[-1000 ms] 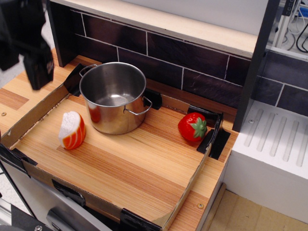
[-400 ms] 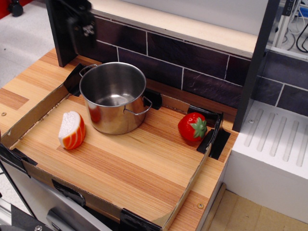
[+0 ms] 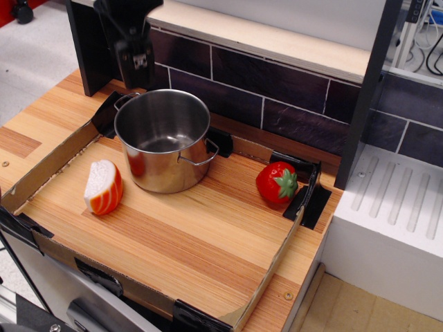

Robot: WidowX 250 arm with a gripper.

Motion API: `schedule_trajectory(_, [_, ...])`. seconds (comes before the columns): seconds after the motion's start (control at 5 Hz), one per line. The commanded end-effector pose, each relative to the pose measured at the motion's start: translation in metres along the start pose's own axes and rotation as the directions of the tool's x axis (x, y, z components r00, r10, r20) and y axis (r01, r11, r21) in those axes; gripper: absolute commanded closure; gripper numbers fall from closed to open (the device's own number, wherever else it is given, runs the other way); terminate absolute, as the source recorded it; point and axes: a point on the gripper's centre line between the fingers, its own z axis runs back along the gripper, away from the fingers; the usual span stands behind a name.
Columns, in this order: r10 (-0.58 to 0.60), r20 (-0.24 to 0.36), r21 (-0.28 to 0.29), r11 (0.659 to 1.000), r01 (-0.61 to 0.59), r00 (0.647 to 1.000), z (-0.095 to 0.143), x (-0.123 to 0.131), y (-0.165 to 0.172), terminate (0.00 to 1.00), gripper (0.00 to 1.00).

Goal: Topple metal pot

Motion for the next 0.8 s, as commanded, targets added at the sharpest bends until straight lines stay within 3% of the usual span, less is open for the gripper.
schedule_trajectory(0.0, [-0.037,0.011,0.071,0.997,0.036,0.999,-0.021,0.014,-0.002,0.0,0.0])
schedule_trajectory(0.6, [-0.038,-0.005,0.099,0.994,0.038,0.999,-0.051,0.023,-0.005,0.0,0.0])
